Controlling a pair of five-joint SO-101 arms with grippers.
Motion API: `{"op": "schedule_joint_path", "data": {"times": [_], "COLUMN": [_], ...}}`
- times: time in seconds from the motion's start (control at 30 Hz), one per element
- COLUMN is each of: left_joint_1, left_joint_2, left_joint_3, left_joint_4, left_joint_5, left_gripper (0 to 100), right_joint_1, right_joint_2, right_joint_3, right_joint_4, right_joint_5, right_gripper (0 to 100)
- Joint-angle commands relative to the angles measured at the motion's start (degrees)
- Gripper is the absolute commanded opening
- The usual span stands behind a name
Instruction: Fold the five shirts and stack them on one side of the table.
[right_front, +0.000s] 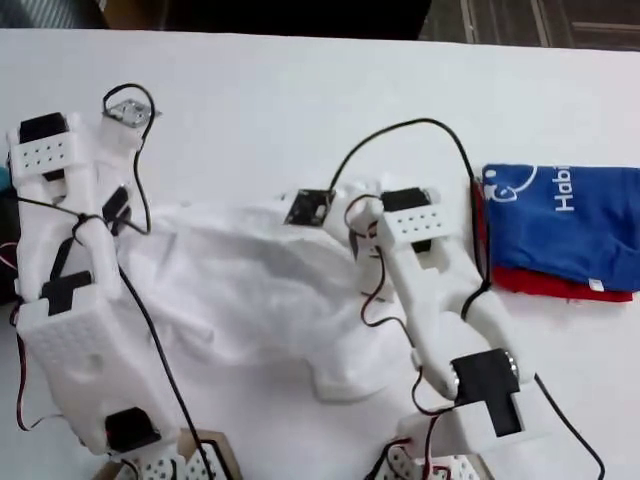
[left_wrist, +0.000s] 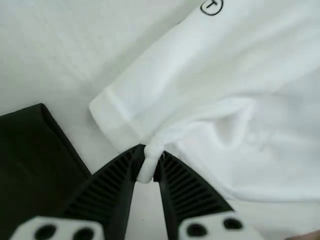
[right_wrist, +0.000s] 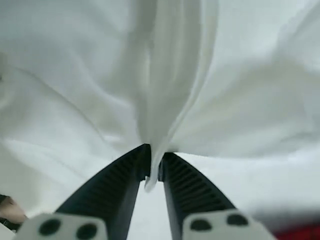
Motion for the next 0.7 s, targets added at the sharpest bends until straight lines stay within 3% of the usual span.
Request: {"op": "schedule_joint_path", "data": {"times": [0.0, 0.2, 0.33, 0.5, 0.67], "left_joint_1": [-0.09, 2.20, 4.48, 5.98, 6.42], "left_joint_2": [-4.22, -4.40, -4.40, -8.18, -19.43], "left_joint_3": [-0.13, -2.24, -10.59, -18.77, -17.45], "left_joint_4": [-0.26, 1.49, 7.38, 9.14, 9.14], "left_joint_5": [-0.26, -0.09, 4.92, 11.16, 11.08], "left_gripper": [3, 3, 3, 3, 3], "right_joint_1": [2.33, 5.32, 7.08, 9.01, 8.75], "right_joint_2": [-0.13, -0.66, -0.75, -1.89, -8.04], "right_joint_3": [-2.11, -8.26, -18.02, -32.53, -43.87], "right_joint_4": [-0.48, -5.58, -7.25, -1.19, 4.18], "right_joint_5": [0.53, 0.09, -1.67, -3.52, -3.52], "right_gripper": [2.0, 2.0, 2.0, 2.0, 2.0]}}
